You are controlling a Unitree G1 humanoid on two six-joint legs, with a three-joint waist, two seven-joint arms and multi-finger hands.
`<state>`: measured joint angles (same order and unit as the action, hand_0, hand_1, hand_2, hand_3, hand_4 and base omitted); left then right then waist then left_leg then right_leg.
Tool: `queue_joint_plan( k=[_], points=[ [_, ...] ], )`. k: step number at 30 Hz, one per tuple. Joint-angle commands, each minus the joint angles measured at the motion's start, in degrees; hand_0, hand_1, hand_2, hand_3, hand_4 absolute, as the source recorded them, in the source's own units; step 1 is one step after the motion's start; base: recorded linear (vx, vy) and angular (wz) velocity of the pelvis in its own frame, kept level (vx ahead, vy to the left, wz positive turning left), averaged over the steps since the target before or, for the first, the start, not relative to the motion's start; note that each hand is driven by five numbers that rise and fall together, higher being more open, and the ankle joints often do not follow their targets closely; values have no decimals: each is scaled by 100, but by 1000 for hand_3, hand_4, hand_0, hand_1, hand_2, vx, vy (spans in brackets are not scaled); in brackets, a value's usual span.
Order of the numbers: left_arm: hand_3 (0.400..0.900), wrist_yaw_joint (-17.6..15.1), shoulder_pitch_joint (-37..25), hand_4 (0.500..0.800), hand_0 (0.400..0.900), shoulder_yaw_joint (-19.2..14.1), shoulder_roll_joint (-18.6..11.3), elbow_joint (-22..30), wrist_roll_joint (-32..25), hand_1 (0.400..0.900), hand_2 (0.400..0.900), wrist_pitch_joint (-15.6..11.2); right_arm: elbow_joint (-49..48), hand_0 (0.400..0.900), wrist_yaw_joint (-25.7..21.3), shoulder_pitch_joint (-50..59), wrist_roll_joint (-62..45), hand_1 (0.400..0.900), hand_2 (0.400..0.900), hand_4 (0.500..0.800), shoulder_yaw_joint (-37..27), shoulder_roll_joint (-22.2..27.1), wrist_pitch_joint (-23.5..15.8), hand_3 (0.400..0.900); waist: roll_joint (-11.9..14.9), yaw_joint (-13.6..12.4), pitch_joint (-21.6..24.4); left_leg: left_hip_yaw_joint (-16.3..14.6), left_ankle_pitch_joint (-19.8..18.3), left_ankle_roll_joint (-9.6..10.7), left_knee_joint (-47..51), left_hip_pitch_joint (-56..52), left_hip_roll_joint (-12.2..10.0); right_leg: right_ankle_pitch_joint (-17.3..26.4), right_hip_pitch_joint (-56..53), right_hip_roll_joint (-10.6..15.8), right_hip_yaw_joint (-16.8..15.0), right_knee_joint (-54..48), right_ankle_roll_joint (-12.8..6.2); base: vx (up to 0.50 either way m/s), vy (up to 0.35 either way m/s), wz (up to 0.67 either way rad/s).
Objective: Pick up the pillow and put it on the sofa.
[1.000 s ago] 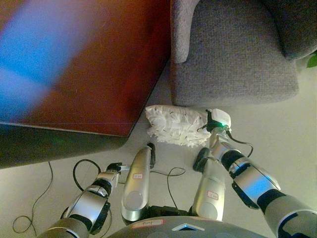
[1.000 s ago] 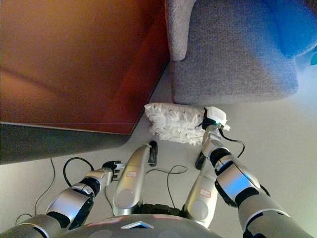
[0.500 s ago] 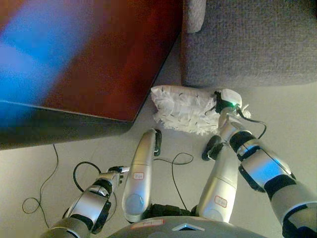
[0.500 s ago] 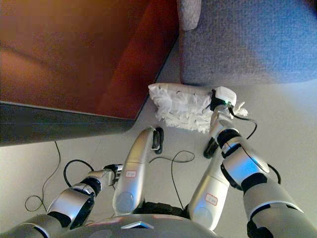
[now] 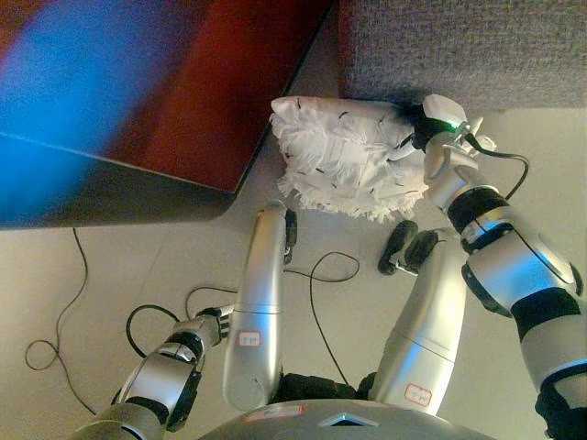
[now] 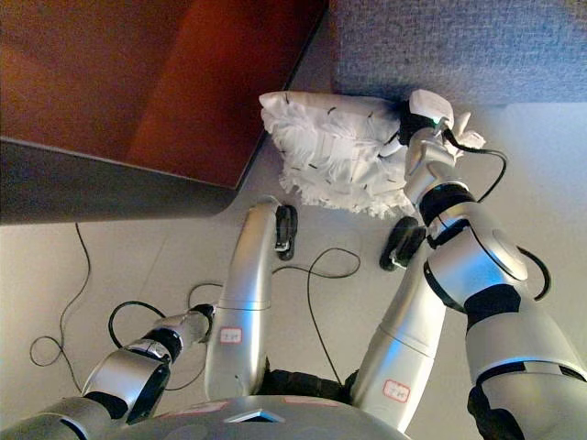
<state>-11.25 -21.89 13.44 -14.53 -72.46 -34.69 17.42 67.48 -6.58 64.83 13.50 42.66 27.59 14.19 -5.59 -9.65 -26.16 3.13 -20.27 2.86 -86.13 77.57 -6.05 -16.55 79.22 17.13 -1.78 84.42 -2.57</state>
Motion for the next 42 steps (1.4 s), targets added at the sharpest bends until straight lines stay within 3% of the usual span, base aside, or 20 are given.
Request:
queue_joint_plan(
  k=[1,4,5,6,9,14,18,23,26,30,37,42],
  points=[
    [900,-167,320,800,900,-19,-325,-104,-123,900,900,22,-156,900,380,442,-142,900,900,800,188,407,-252,900,-208,-151,-344,152,-565,-257,-225,-351,-46,-911,-619,105,-459,518,265,0,-38,6],
    [900,-93,352,800,900,-5,-375,-98,-134,900,900,-52,-139,900,724,480,-313,900,900,800,199,487,-400,900,-203,-157,-359,180,-642,-235,-515,-194,-59,-1017,-452,101,-485,850,290,-3,-50,8],
    [900,-48,366,800,900,10,-397,-96,-112,900,900,-72,-146,547,898,509,-373,547,547,588,199,553,-536,547,-203,-157,-359,187,-674,-223,-620,-136,-64,-1060,-400,103,-488,963,303,-12,-44,8],
    [900,-28,377,800,900,34,-413,-88,-122,900,900,-86,-165,400,969,514,-450,400,400,500,198,589,-611,400,-202,-160,-359,193,-687,-218,-671,-112,-71,-1077,-374,113,-491,1020,308,-13,-56,10],
    [900,33,472,800,900,35,-458,-61,-76,900,900,-156,-258,400,1096,469,-631,400,400,500,115,722,-741,400,-190,-165,-360,223,-711,-222,-776,-88,-78,-1106,-315,142,-509,1159,309,4,-58,9],
    [900,28,669,800,900,16,-506,-28,-44,900,900,-203,-440,400,745,316,-608,400,400,500,-28,912,-938,400,-191,-127,-347,216,-694,-192,-878,-117,-127,-1091,-327,167,-518,1267,299,29,-27,4],
    [900,-23,779,800,900,-1,-533,7,-15,900,900,-194,-560,400,729,247,-604,400,400,500,-139,963,-951,400,-191,-103,-309,208,-682,-167,-874,-215,-178,-1062,-410,177,-521,1245,289,39,-6,2],
    [900,48,849,800,900,-27,-491,5,60,900,900,-281,-624,400,784,105,-650,400,400,500,-249,910,-1071,400,-162,-58,-153,157,-571,-143,-380,-637,-331,-916,-804,171,-434,702,275,38,-1,-4],
    [900,119,852,800,900,-21,-408,26,117,900,900,-328,-665,400,804,21,-565,400,400,500,-310,841,-1180,400,-133,-24,-30,76,-343,-95,381,-1124,-427,-653,-1262,192,-281,-127,191,13,21,-11],
    [900,211,862,800,900,92,-311,47,357,900,900,-233,-834,400,765,-211,-345,400,400,500,-369,813,-1409,400,-27,-22,109,-116,176,-3,1831,-2105,-446,-46,-2074,352,55,-1481,-56,41,37,-13],
    [900,270,1140,800,900,31,-371,94,863,900,900,-211,-1689,400,884,-1120,-279,400,400,500,-622,991,-1439,400,281,-59,481,-538,1038,106,4657,-4415,-292,856,-4158,624,851,-3841,-324,200,-7,-8],
    [900,203,1326,800,900,-92,-444,240,1171,900,900,-125,-2371,400,1131,-1851,-237,400,400,500,-922,1195,-1464,400,578,-2,945,-718,1693,102,6417,-5903,-169,1611,-5757,559,1392,-5889,-502,216,-77,-3]
  ],
)
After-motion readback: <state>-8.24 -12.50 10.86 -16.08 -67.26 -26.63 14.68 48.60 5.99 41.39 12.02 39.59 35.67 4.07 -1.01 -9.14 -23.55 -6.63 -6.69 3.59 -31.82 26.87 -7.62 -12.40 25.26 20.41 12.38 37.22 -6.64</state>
